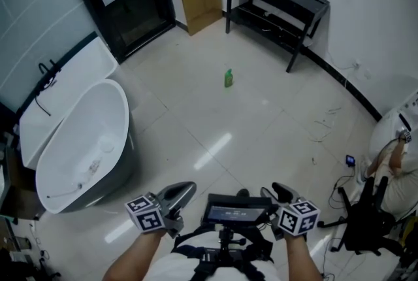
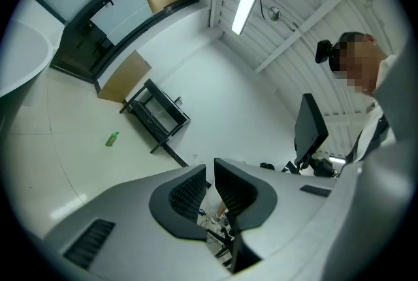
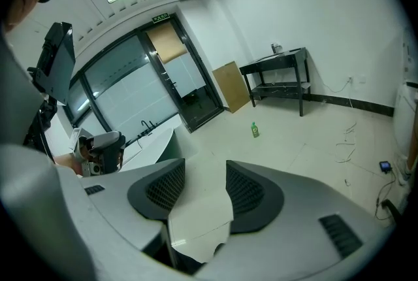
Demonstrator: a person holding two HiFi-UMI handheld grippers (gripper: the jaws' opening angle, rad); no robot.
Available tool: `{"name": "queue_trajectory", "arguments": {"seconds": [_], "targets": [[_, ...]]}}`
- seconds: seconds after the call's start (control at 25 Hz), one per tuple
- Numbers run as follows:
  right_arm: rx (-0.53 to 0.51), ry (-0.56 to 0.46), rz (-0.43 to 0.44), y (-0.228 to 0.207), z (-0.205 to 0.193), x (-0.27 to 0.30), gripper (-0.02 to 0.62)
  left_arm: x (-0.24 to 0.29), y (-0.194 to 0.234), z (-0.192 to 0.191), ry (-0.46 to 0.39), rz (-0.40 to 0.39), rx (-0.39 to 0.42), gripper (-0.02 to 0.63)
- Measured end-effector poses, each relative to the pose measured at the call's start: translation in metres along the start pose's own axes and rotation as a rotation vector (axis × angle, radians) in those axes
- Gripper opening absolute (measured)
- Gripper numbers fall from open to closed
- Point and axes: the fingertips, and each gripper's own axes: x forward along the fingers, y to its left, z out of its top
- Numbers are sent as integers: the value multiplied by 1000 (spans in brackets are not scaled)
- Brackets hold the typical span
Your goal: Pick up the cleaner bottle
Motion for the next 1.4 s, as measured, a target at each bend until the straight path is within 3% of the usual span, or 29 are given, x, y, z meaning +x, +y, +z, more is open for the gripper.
{"name": "queue_trajectory", "arguments": {"seconds": [0.64,1.08,1.4], "targets": [[-29,6,33,-115,98,28,203,162,6,41,-25,-22,17,32],[20,2,67,-147,128,49,202,201,20,66,-42,22,31,32],[-9,26,111,-128,152,89,202,188,42,96,-71,65,45,32]]}}
